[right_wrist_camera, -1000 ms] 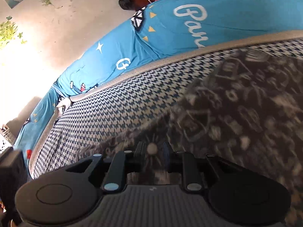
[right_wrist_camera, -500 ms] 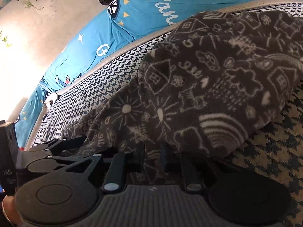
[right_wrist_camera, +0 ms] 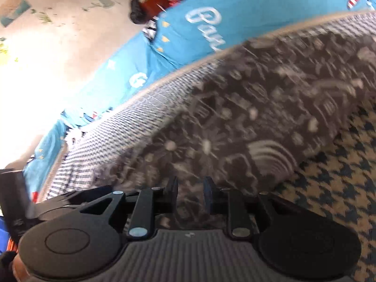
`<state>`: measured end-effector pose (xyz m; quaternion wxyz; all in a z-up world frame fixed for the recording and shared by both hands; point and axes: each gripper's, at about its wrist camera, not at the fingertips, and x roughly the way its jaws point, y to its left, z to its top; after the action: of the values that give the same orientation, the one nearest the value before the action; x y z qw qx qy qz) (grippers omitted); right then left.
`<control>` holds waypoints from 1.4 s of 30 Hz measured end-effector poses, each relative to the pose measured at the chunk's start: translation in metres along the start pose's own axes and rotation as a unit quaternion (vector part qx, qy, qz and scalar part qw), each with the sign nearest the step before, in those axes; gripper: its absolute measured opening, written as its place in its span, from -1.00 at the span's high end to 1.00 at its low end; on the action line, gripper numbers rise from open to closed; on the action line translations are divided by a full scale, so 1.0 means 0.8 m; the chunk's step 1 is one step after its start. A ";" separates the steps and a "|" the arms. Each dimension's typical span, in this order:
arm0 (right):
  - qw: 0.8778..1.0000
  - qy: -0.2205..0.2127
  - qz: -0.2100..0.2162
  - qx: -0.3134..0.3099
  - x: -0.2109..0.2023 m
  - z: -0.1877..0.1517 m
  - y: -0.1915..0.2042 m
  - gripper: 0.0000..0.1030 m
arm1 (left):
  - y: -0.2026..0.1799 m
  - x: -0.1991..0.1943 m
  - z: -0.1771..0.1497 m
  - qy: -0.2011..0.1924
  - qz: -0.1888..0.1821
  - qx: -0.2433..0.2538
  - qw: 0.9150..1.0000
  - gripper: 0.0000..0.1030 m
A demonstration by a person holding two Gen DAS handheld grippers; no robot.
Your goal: Fold clothes
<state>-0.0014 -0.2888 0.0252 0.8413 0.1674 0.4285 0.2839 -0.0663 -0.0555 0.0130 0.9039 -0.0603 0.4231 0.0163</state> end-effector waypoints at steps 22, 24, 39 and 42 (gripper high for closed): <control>0.998 0.015 -0.056 -0.018 0.004 -0.027 0.011 0.47 | 0.004 -0.027 -0.040 -0.021 0.008 -0.026 0.999 -1.00; 0.998 0.012 -0.059 -0.022 0.006 -0.028 0.012 0.47 | 0.000 -0.020 -0.043 -0.014 0.017 -0.009 1.000 -1.00; 0.999 -0.020 -0.029 -0.037 -0.020 -0.039 0.036 0.36 | 0.040 -0.063 -0.057 -0.064 -0.030 -0.083 0.994 -1.00; 0.996 -0.022 0.001 -0.082 -0.022 -0.045 0.061 0.24 | 0.061 -0.074 -0.060 -0.064 -0.035 -0.114 0.991 -1.00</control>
<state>-0.0553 -0.2604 0.0412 0.8611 0.1047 0.3853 0.3149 -0.1445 -0.0120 0.0233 0.9164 -0.1768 0.3573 0.0368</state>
